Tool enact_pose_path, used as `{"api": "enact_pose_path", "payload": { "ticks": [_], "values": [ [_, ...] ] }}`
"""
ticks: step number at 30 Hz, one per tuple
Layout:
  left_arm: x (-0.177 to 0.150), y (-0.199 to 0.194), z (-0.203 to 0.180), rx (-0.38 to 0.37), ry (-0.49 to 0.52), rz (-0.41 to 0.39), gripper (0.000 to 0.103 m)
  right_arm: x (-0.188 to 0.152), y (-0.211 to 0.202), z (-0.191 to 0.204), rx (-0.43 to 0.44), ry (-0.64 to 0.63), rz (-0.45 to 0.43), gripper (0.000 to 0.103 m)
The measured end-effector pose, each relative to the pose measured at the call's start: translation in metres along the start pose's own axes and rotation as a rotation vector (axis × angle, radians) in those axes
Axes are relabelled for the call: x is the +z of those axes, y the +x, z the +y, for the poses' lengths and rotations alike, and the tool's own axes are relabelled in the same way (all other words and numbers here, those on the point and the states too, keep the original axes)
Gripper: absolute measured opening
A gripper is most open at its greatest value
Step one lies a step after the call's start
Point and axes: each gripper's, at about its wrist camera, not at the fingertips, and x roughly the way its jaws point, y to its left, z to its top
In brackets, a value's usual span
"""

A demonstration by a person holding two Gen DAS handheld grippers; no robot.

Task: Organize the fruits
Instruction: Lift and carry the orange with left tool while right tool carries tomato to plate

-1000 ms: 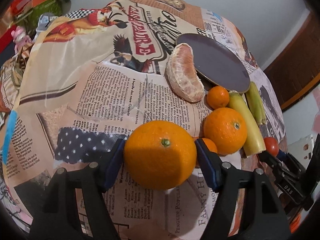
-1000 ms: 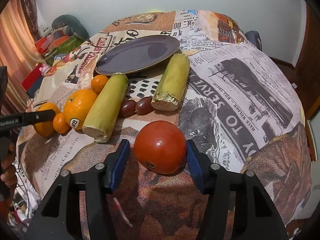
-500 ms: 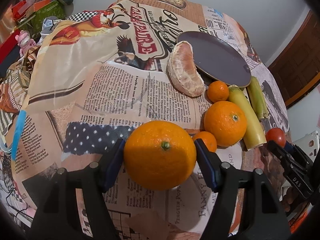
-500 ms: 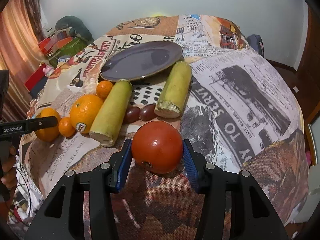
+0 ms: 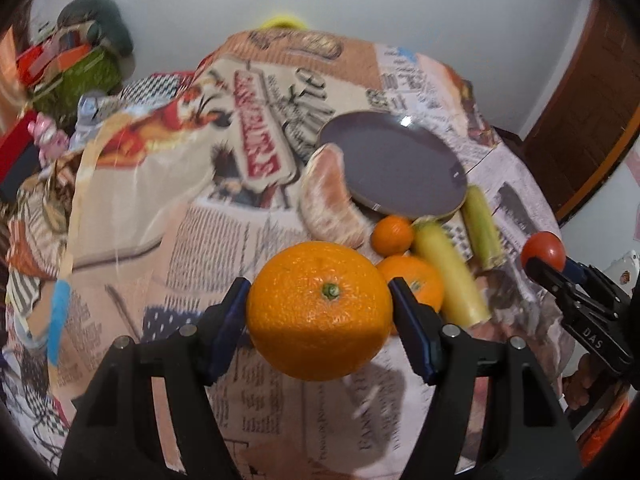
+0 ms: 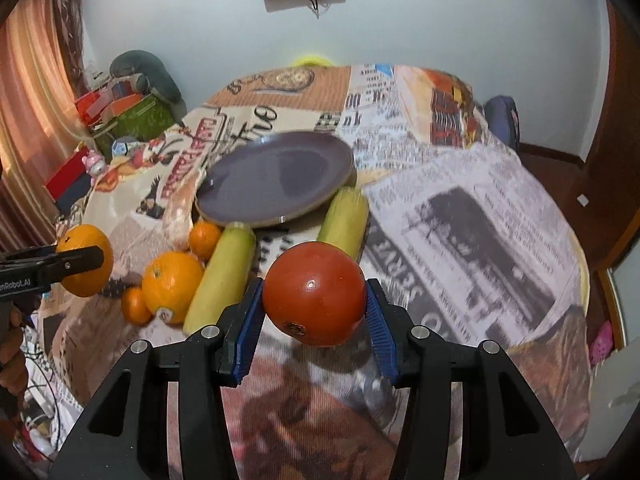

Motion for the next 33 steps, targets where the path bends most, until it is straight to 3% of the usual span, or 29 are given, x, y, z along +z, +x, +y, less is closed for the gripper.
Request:
{"api": "enact_pose_path", "payload": {
  "ticks": [16,25,33],
  "values": [
    [0.083,-0.003,-0.022,-0.058,0.061,-0.111,0.069,0.068,0.004,0.000,-0.014,-0.054,-0.142,0.046],
    [0.130,0.027,-0.021,-0.068,0.056,-0.103,0.069,0.094,0.034,0.003,-0.022,-0.118,-0.136,0.046],
    [0.150,0.068,-0.030,-0.067,0.084,-0.072,0.069,0.108,0.075,-0.004,0.005,-0.106,-0.089,0.046]
  ]
}}
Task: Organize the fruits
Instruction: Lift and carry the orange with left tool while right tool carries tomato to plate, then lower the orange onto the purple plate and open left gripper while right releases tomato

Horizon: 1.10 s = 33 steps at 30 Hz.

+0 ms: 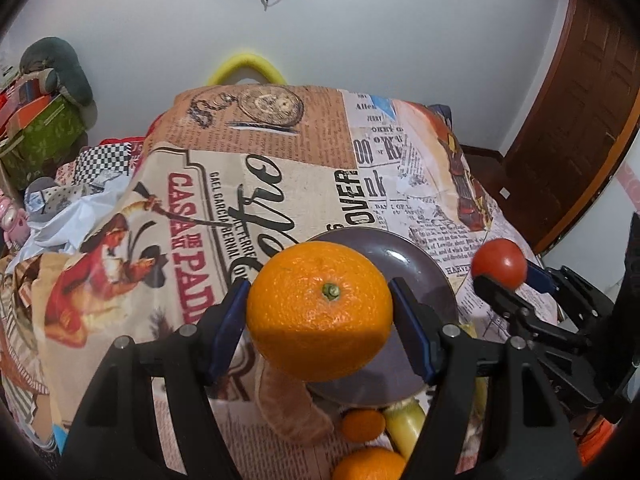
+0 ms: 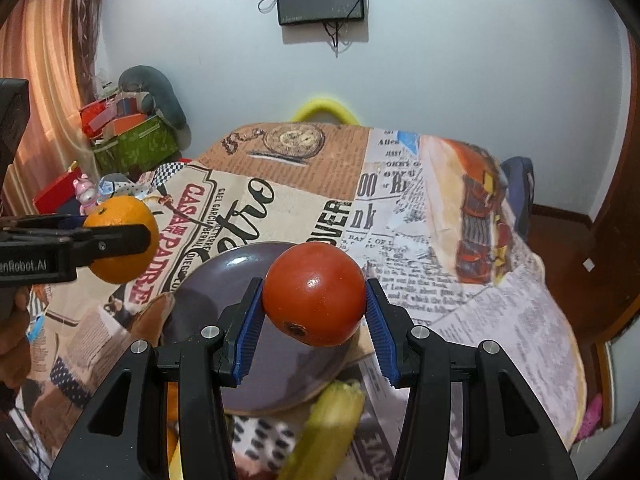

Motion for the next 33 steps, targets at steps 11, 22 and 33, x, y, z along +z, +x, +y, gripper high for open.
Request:
{"api": "enact_pose_path", "payload": {
  "ticks": [11,22,33],
  "values": [
    [0.006,0.066,-0.005,0.025,0.030,0.083,0.069,-0.003,0.050,-0.011,-0.009,-0.009,0.104,0.046],
    [-0.006,0.111,-0.005,0.041,0.035,0.152,0.070,-0.012,0.070,-0.010,-0.012,-0.048,0.157,0.046],
    [-0.007,0.101,-0.010,0.077,0.079,0.090,0.070,-0.012,0.074,-0.010,0.006,-0.043,0.156,0.048]
  ]
}}
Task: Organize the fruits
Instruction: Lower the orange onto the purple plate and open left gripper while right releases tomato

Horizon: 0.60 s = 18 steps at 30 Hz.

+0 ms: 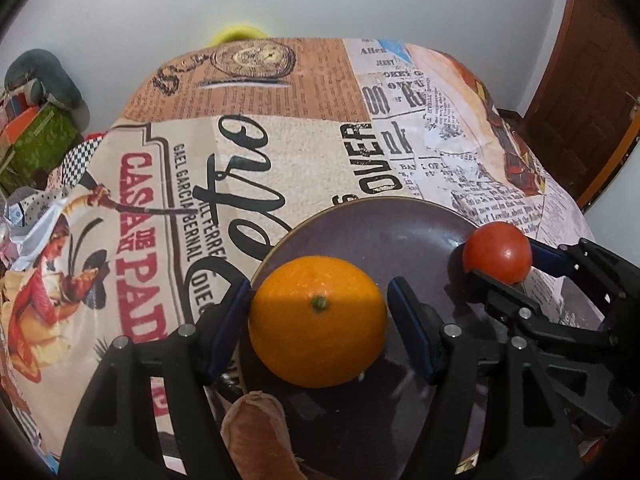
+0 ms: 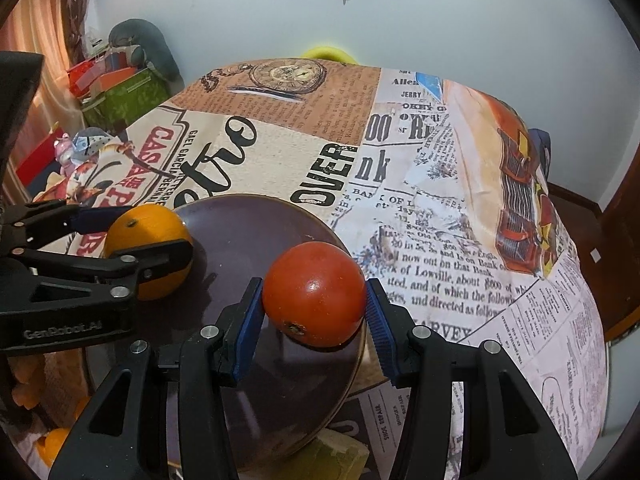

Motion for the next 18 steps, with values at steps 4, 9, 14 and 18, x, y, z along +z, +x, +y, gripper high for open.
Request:
{"api": "enact_pose_path", "payload": {
  "ticks": [4,9,14,18],
  "values": [
    [0.000,-0.007,0.005,-0.014,-0.020,-0.009,0.072,0.000,-0.005,0.001,0.013,0.006,-0.007,0.065],
    [-0.002,-0.019,0.008,-0.022,-0.035,-0.018,0.072,-0.001,-0.017,0.005,-0.008,-0.012,-0.032,0.069],
    [-0.004,-0.034,0.011,-0.024,-0.044,-0.030,0.072,-0.004,-0.033,0.003,-0.013,0.003,-0.049,0.069],
    [-0.009,-0.047,0.013,-0.031,-0.062,-0.032,0.072,-0.008,-0.050,0.004,-0.029,0.001,-0.066,0.070]
  ]
}}
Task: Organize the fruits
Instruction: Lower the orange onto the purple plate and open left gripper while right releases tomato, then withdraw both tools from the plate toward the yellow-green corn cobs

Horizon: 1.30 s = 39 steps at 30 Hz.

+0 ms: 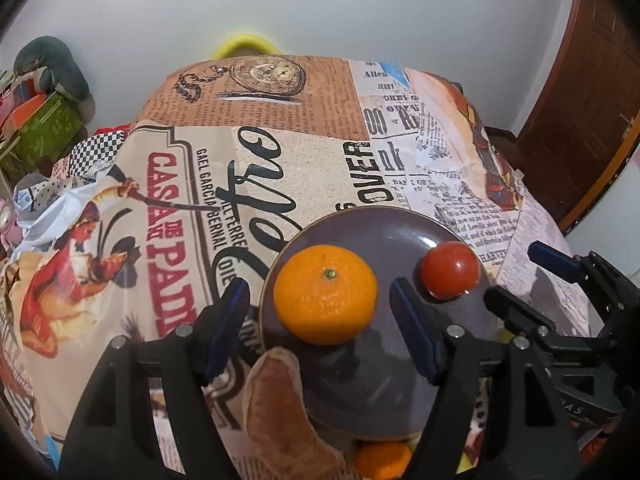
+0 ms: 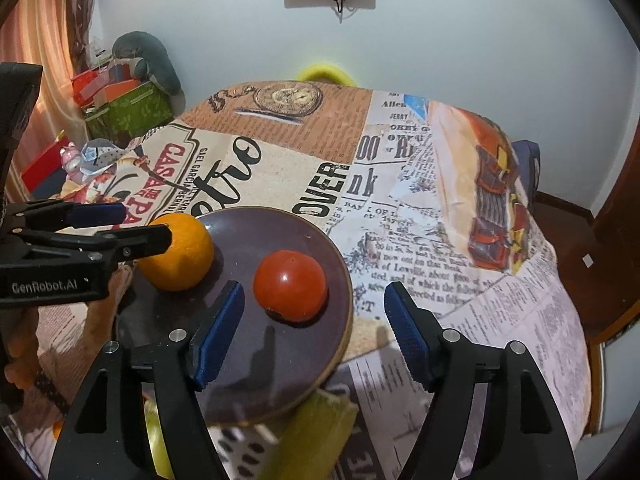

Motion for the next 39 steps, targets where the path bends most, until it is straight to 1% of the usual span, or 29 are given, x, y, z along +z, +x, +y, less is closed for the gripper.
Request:
{"api": "enact_pose_path", "payload": {
  "ticks": [6,12,17,22,26,33,35,39],
  "values": [
    [-0.013,-0.028,-0.001,0.021,-0.001,-0.016,0.074,-0.010,-0.028,0.006,-0.019,0.001,-0.030,0.070],
    [-0.034,-0.054,-0.007,0.040,0.021,-0.024,0.077,-0.025,-0.052,0.013,-0.039,0.003,-0.049,0.070],
    [-0.055,-0.074,-0.012,0.040,0.030,-0.027,0.080,-0.040,-0.062,0.016,-0.054,0.010,-0.040,0.071],
    [-0.073,-0.083,-0.017,0.038,0.038,-0.016,0.080,-0.057,-0.069,0.012,-0.086,0.020,-0.026,0.071],
    [-0.086,-0.084,-0.025,0.027,0.052,-0.001,0.081,-0.071,-0.068,0.004,-0.096,0.055,-0.003,0.071],
    [-0.099,-0.071,-0.037,-0.002,0.053,0.046,0.081,-0.087,-0.045,-0.001,-0.062,0.097,0.064,0.070],
    [-0.100,-0.066,-0.039,-0.007,0.050,0.057,0.081,-0.089,-0.037,0.000,-0.045,0.093,0.077,0.064],
    [-0.103,-0.057,-0.043,-0.005,0.057,0.070,0.081,-0.088,-0.024,0.004,-0.029,0.076,0.094,0.058]
  ]
}}
